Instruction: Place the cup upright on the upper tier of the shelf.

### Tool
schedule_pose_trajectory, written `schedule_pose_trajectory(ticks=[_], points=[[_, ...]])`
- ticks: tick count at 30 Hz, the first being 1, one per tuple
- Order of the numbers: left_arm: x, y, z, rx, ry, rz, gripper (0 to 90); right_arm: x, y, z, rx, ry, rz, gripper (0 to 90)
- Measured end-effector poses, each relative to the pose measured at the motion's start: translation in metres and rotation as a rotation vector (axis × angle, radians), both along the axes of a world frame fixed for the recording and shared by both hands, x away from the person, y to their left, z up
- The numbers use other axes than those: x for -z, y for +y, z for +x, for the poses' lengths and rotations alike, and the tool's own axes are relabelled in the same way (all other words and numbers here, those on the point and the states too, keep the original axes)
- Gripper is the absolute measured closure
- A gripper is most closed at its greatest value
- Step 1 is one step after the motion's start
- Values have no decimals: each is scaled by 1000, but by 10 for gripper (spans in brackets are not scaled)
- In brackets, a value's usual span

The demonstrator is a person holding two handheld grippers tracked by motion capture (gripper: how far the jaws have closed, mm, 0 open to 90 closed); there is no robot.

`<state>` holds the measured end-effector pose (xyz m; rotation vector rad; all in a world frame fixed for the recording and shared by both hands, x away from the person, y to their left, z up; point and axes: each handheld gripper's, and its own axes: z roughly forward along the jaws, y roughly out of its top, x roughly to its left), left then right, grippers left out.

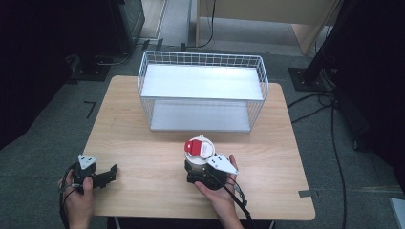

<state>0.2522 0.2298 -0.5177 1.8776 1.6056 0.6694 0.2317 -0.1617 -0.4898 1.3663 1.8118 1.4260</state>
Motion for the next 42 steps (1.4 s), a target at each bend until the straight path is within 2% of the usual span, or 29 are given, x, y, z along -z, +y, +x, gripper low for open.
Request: schedule_pose_trajectory(ticks=[1, 3, 7, 14, 18, 19, 23, 27, 42], points=[[0, 0, 0, 0, 0, 0, 101, 4, 4, 1, 26, -23, 15, 40], [0, 0, 0, 0, 0, 0, 101, 7, 7, 1, 43, -39, 20, 47], [0, 0, 0, 0, 1, 0, 102, 11, 11, 2, 78, -88, 15, 69], [0, 0, 0, 0, 1, 1, 101, 14, 17, 2, 120, -134, 11, 83], [0, 0, 0, 0, 0, 0, 102, 15, 17, 2, 126, -144, 20, 86], [0, 0, 0, 0, 1, 0, 102, 15, 17, 2, 118, -146, 35, 89], [0, 0, 0, 0, 0, 0, 102, 14, 19, 0, 107, -166, 39, 91], [0, 0, 0, 0, 1, 0, 101, 9, 20, -1, 99, -187, 46, 92], [0, 0, 0, -1, -1, -1, 102, -43, 21, -1, 80, -322, 49, 95]])
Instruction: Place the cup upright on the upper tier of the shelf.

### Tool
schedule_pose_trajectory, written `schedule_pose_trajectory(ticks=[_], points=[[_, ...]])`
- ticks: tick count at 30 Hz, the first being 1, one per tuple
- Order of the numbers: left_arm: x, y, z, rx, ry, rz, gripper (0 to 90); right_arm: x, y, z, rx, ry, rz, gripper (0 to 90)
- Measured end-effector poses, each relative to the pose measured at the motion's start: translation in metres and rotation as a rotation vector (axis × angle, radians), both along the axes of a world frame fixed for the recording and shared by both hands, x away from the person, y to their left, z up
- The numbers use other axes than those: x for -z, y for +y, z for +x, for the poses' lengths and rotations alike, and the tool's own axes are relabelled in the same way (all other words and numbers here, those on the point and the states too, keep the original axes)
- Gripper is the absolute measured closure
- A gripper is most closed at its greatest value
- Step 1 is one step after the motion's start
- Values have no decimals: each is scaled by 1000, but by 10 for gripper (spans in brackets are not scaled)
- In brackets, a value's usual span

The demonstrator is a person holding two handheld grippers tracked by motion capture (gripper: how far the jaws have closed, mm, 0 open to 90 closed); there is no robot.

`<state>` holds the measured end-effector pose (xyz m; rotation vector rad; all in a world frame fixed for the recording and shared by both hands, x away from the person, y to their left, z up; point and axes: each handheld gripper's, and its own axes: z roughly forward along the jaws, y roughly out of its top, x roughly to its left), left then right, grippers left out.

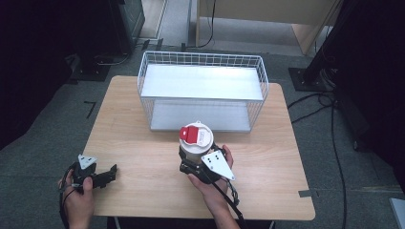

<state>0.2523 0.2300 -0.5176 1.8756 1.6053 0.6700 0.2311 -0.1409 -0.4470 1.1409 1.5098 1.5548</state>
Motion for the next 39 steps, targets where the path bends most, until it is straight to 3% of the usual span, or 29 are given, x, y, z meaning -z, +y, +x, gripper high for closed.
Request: schedule_pose_trajectory(ticks=[12, 21, 31, 39], points=[[0, 0, 0, 0, 0, 0, 101, -42, -6, 12, 17, -94, 0, 96], [0, 0, 0, 1, 2, 1, 102, -64, -13, 22, 34, -141, -18, 96], [0, 0, 0, 1, 1, 1, 102, -96, -22, 52, 69, -174, -44, 97], [0, 0, 0, 0, 0, 1, 101, -114, -23, 82, 87, -176, -50, 97]])
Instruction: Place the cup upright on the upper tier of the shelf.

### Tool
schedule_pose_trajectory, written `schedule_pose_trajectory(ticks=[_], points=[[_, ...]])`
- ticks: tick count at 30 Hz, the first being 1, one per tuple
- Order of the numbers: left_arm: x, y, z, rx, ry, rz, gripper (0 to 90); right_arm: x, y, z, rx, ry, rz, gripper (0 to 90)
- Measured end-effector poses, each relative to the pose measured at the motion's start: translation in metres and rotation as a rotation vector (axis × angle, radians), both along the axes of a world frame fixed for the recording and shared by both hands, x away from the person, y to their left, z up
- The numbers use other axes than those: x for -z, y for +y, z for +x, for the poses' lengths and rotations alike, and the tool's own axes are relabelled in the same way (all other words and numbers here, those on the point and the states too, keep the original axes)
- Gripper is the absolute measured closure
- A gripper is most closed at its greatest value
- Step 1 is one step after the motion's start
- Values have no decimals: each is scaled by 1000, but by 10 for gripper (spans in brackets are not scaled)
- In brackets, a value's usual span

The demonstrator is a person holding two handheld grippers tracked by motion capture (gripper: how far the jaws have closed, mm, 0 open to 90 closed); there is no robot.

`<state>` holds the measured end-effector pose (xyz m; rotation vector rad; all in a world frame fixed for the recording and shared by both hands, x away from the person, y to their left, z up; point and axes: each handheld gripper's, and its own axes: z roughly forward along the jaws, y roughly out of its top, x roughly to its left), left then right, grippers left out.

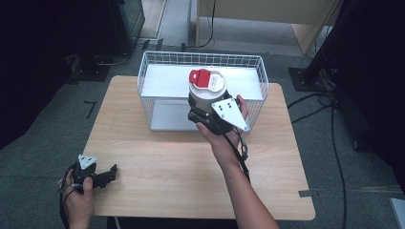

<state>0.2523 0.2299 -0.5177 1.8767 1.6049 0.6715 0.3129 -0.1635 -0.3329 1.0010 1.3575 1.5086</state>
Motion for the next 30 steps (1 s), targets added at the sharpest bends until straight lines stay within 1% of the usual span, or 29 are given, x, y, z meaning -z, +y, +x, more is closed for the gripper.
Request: schedule_pose_trajectory(ticks=[2, 3, 4, 5, 8, 9, 10, 11, 12, 13, 14, 15, 16, 17, 20, 26, 28, 30], points=[[0, 0, 0, 0, 0, 0, 101, -4, 0, 8, 6, -2, 0, 97], [0, 0, 0, 0, 0, 0, 102, -4, 0, 8, 6, -2, 0, 97], [0, 0, 0, 0, 0, 0, 102, -7, 0, 14, 21, -9, -9, 98], [0, 0, 0, 0, 0, 0, 101, -8, 1, 18, 28, -19, -14, 98], [0, 0, 0, 1, 1, 0, 102, -11, 2, 28, 38, -25, -13, 98], [0, 0, 0, 1, 1, 0, 102, -11, 2, 28, 38, -25, -13, 98], [0, 0, 0, 1, 1, 0, 102, -13, 3, 36, 45, -21, -15, 98], [0, 0, 0, 1, 1, 0, 101, -13, 3, 36, 45, -21, -15, 98], [0, 0, 0, 0, 1, 0, 102, -13, 4, 46, 53, -15, -22, 98], [0, 0, 0, 0, 1, 0, 101, -14, 5, 49, 55, -12, -20, 98], [0, 0, 0, 0, 1, 0, 101, -14, 5, 49, 55, -12, -20, 98], [0, 0, 0, 0, 1, 0, 102, -14, 5, 59, 65, 2, -15, 98], [0, 0, 0, 0, 1, 0, 102, -14, 5, 59, 65, 2, -15, 98], [0, 0, 0, 0, 1, 0, 101, -15, 5, 68, 73, 21, -10, 98], [0, 0, 0, 2, 2, 2, 102, -15, 3, 81, 85, 42, -1, 98], [0, 0, 0, 1, 3, 1, 101, -14, -5, 104, 112, 81, 22, 98], [0, 0, 0, 0, 3, 0, 101, -13, -6, 109, 116, 93, 30, 98], [0, 0, 0, 0, 3, 0, 101, -12, -8, 114, 121, 99, 24, 98]])
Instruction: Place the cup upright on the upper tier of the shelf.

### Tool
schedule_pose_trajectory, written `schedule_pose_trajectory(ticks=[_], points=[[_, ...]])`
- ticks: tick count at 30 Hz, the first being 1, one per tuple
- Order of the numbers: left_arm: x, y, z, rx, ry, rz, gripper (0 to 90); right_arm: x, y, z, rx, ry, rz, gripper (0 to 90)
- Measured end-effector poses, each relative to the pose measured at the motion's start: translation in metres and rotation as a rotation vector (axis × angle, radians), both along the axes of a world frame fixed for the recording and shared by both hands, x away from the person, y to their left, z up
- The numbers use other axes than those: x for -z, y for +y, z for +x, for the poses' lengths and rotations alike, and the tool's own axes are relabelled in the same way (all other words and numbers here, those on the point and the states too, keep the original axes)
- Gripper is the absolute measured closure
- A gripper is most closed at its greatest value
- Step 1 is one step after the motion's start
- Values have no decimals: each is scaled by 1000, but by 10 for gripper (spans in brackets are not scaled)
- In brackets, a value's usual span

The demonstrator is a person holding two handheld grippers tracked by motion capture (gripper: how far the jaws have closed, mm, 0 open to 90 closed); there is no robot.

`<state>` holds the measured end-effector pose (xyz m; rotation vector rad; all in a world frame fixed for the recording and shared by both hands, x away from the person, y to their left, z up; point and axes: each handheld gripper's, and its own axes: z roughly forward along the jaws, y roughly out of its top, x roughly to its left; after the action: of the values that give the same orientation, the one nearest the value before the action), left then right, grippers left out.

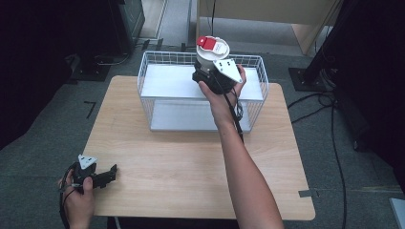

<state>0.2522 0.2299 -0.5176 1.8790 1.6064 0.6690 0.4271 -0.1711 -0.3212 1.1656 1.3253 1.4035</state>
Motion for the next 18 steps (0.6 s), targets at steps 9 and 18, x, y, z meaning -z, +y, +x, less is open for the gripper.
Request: schedule_pose_trajectory(ticks=[9, 18], points=[[0, 0, 0, 1, -1, 1, 102, 3, -2, 3, 0, 13, 1, 97], [0, 0, 0, 3, 0, 2, 102, -2, -5, -4, -60, 47, 10, 0]])
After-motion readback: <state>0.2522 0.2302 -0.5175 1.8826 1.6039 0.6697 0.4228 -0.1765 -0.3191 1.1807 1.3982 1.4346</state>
